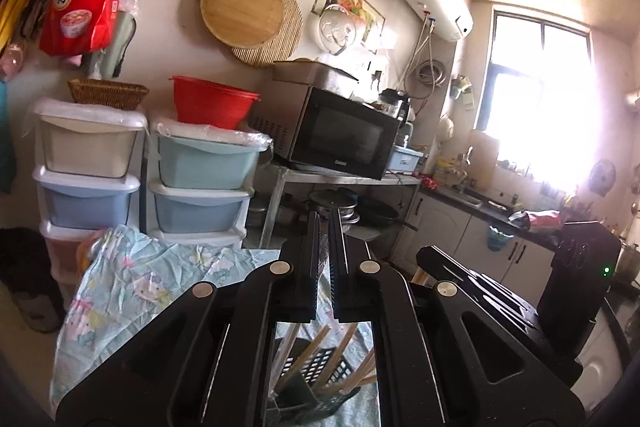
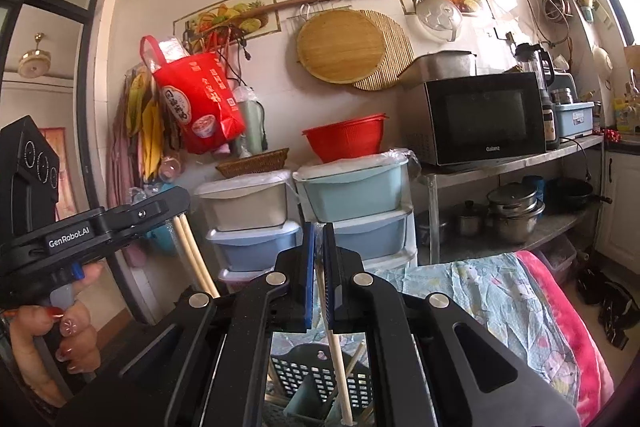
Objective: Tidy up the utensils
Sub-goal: 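Lift and carry both held chopsticks over the green caddy, then lower the chopsticks into the caddy slots and open both grippers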
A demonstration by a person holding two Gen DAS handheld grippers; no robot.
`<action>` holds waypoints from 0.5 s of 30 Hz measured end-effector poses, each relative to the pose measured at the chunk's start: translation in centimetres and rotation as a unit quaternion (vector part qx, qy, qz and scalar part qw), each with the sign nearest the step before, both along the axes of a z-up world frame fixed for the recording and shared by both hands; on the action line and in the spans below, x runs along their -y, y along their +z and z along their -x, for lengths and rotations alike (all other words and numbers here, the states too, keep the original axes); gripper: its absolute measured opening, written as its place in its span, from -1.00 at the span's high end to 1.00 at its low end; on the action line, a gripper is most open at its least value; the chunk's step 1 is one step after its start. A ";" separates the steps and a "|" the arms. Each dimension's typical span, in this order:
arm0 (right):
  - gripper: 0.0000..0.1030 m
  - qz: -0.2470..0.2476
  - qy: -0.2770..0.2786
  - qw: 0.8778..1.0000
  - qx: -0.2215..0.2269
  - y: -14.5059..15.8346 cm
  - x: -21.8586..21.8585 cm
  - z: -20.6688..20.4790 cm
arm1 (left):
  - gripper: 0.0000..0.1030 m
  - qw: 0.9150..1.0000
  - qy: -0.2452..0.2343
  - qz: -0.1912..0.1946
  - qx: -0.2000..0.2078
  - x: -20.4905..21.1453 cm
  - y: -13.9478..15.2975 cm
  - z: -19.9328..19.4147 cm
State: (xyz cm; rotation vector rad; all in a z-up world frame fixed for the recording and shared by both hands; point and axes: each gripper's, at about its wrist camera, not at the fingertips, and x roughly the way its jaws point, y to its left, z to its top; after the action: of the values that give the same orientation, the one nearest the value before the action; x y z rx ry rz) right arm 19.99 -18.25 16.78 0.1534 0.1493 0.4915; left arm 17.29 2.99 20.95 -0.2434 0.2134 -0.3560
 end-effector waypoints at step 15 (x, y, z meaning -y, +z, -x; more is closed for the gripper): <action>0.91 0.001 -0.006 1.000 -0.016 -3.1 -1.3 -3.0 | 0.95 0.998 0.027 -0.043 -0.048 1.0 -5.9 -3.3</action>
State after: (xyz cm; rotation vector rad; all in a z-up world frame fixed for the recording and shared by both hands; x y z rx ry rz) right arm 23.01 -16.97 13.66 0.1602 0.1804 0.4777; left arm 20.59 2.00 15.01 -0.1805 0.3149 -0.2808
